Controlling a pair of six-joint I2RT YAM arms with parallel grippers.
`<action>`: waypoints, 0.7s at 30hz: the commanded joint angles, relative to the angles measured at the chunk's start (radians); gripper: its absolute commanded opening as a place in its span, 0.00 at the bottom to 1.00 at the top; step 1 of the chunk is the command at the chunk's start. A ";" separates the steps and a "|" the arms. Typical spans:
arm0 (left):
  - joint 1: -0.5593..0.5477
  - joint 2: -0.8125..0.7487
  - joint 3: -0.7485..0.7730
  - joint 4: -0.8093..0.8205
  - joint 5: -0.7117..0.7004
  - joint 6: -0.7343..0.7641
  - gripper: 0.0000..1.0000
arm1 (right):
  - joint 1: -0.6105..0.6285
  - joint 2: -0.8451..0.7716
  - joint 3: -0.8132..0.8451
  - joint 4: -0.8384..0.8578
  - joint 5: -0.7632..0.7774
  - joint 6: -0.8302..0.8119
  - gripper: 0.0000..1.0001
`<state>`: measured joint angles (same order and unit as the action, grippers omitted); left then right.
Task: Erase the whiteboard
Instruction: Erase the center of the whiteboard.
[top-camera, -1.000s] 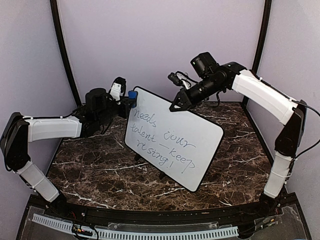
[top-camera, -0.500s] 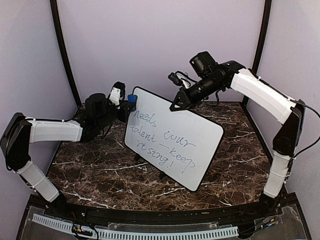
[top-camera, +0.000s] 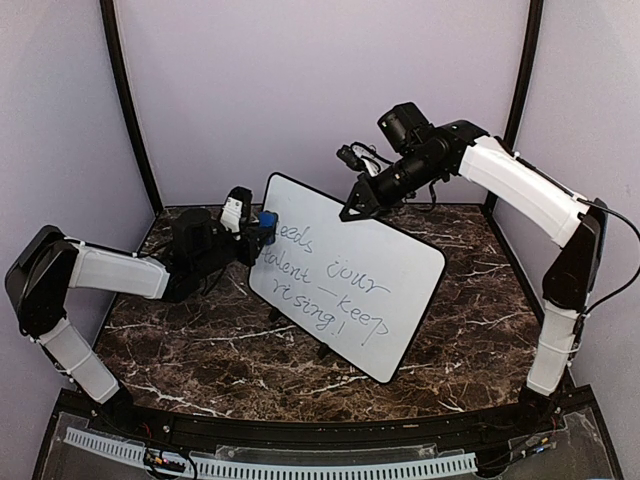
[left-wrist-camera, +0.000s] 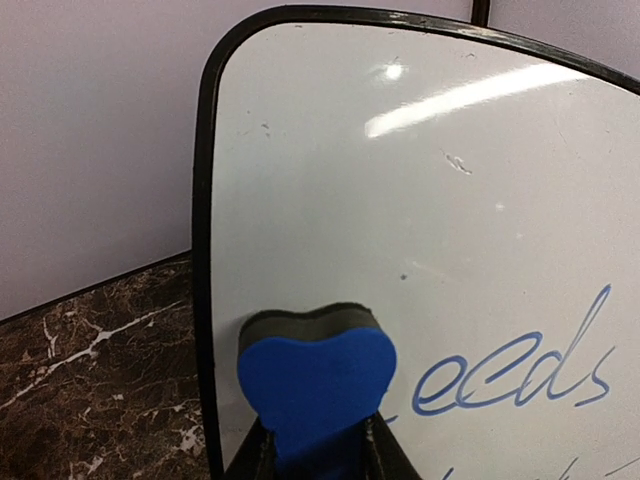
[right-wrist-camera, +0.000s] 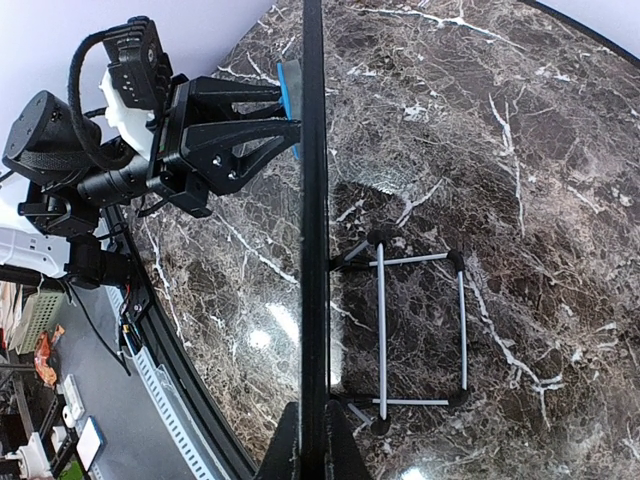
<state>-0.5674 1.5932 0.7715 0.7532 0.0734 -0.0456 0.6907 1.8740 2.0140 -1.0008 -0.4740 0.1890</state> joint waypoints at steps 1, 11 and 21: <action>-0.003 0.004 -0.015 -0.007 0.033 -0.041 0.00 | 0.005 -0.008 0.023 0.035 -0.023 0.010 0.00; -0.003 -0.015 -0.099 0.014 0.074 -0.119 0.00 | 0.004 -0.021 0.013 0.029 -0.005 -0.001 0.00; -0.003 -0.001 0.013 -0.033 0.087 -0.133 0.00 | 0.007 -0.037 -0.030 0.050 -0.005 -0.010 0.00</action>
<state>-0.5674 1.5932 0.7010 0.7406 0.1413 -0.1661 0.6907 1.8725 2.0060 -0.9936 -0.4660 0.1883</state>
